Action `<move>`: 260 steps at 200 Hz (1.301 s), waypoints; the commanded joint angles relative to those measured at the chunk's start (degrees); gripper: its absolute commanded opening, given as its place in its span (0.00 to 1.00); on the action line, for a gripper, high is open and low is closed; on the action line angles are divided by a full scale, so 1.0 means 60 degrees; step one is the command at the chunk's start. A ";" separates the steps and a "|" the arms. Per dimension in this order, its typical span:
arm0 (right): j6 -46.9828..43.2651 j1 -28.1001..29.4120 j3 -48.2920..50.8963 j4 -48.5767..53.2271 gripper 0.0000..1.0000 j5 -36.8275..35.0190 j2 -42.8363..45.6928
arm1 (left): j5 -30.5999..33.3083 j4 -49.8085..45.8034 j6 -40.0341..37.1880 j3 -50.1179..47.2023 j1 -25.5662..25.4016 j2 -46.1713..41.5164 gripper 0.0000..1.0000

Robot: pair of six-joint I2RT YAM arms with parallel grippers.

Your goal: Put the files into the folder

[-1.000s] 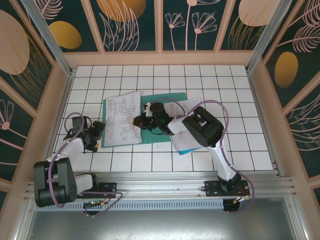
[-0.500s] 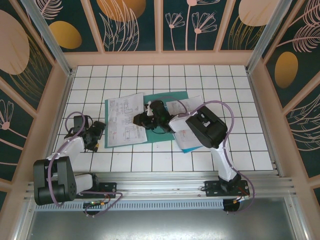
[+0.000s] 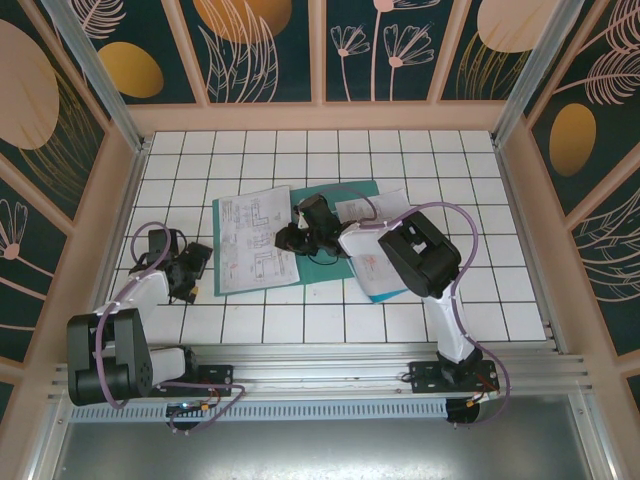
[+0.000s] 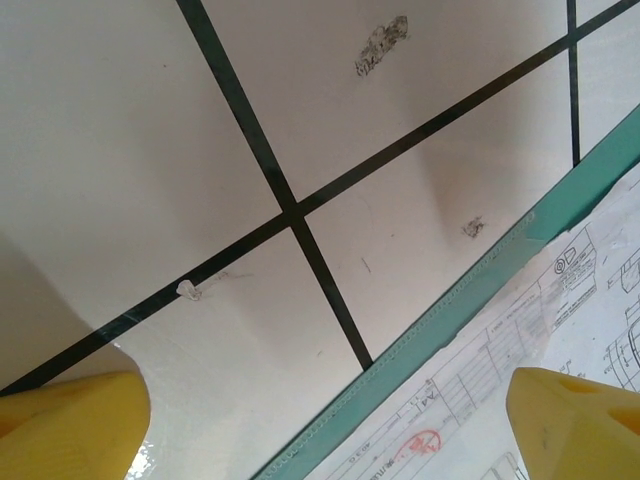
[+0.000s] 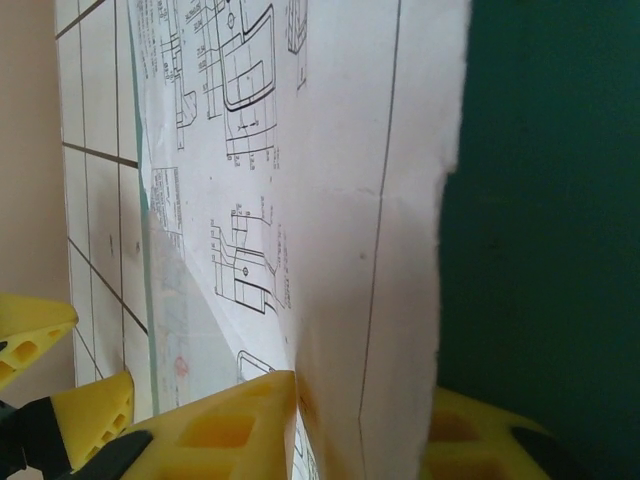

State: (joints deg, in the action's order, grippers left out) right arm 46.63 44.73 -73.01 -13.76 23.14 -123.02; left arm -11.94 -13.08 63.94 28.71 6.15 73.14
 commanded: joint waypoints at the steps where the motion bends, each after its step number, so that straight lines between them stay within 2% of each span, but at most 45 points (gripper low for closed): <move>1: -0.0309 -0.0026 -0.0234 0.0613 0.24 -0.0355 0.0266 | -0.3299 0.2506 0.0615 -0.0438 -0.0926 0.1049 0.91; 22: -0.0357 -0.0017 -0.0338 0.0722 0.23 -0.0326 0.0302 | -0.3344 0.2619 0.0792 -0.0325 -0.1176 0.1066 0.89; 72: -0.0554 -0.0028 -0.0570 0.1706 0.33 -0.1015 0.0723 | -0.3334 0.2700 0.0901 -0.0296 -0.1307 0.1049 0.87; 105: -0.0681 0.0000 -0.0724 0.2151 0.32 -0.1202 0.0632 | -0.3377 0.2777 0.0958 -0.0214 -0.1399 0.1102 0.84; 119: -0.0698 -0.0012 -0.0725 0.2217 0.29 -0.1248 0.0614 | -0.3399 0.2886 0.1044 -0.0215 -0.1475 0.1107 0.82; 146: -0.0748 -0.0001 -0.0788 0.2219 0.14 -0.1168 0.0455 | -0.3457 0.3080 0.1126 -0.0244 -0.1614 0.1202 0.79; 202: -0.0844 0.0001 -0.0675 0.1592 0.00 -0.0809 0.0408 | -0.3514 0.3420 0.1263 -0.0457 -0.1756 0.1286 0.74; 260: -0.0634 0.0049 -0.0827 0.1160 0.00 -0.0350 0.0202 | -0.3509 0.3440 0.1269 -0.0505 -0.1773 0.1272 0.73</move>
State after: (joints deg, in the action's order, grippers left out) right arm 42.30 44.73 -76.25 -4.45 19.22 -121.10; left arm -24.91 6.59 69.54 27.09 -3.07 80.05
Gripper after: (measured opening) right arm 0.055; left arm 0.736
